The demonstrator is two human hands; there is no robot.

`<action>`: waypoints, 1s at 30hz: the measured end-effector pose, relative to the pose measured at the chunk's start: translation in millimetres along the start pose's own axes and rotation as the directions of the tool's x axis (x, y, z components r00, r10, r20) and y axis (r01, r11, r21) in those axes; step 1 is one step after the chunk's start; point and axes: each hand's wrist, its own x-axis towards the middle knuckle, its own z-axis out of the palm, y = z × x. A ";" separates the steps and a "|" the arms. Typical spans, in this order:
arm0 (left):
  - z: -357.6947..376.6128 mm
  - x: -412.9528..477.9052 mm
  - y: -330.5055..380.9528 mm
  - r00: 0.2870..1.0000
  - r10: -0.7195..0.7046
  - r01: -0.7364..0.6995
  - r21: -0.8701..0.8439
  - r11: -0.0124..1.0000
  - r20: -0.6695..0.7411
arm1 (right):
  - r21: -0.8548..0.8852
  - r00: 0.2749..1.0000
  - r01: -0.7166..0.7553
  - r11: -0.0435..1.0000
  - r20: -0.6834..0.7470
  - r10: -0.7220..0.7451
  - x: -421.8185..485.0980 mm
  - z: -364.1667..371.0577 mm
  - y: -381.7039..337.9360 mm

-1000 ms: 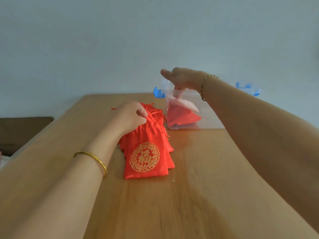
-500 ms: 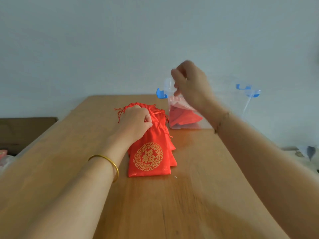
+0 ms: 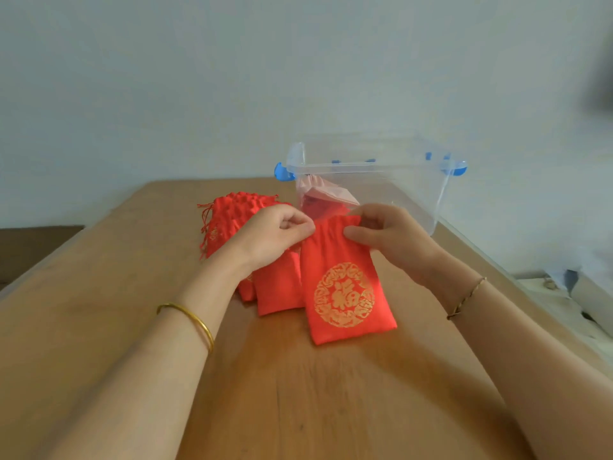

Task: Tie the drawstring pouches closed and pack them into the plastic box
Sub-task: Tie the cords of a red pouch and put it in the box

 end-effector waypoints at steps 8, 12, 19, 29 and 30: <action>7.5 6.5 -6.8 0.997 0.021 -0.022 -0.012 1.000 -0.075 | -0.147 0.992 -0.121 0.982 0.005 0.123 -0.7 -12.4 18.8; 6.5 10.0 -7.3 0.989 0.098 -0.088 0.091 0.992 -0.109 | -0.249 0.991 -0.134 0.959 -0.039 0.128 -2.8 -19.5 23.2; 8.1 3.9 -9.2 0.986 0.124 -0.093 0.256 0.962 -0.108 | -0.093 0.975 -0.135 0.987 -0.188 0.115 -1.2 -19.6 23.1; -2.2 -8.1 -15.0 0.999 -0.019 0.019 -0.004 1.000 0.029 | 0.148 0.946 -0.171 0.974 -0.251 0.205 -4.5 -14.4 23.4; -3.7 -8.3 -17.0 1.000 -0.001 0.001 0.026 1.000 0.000 | 0.162 0.941 -0.174 0.971 -0.262 0.212 -4.9 -14.1 23.0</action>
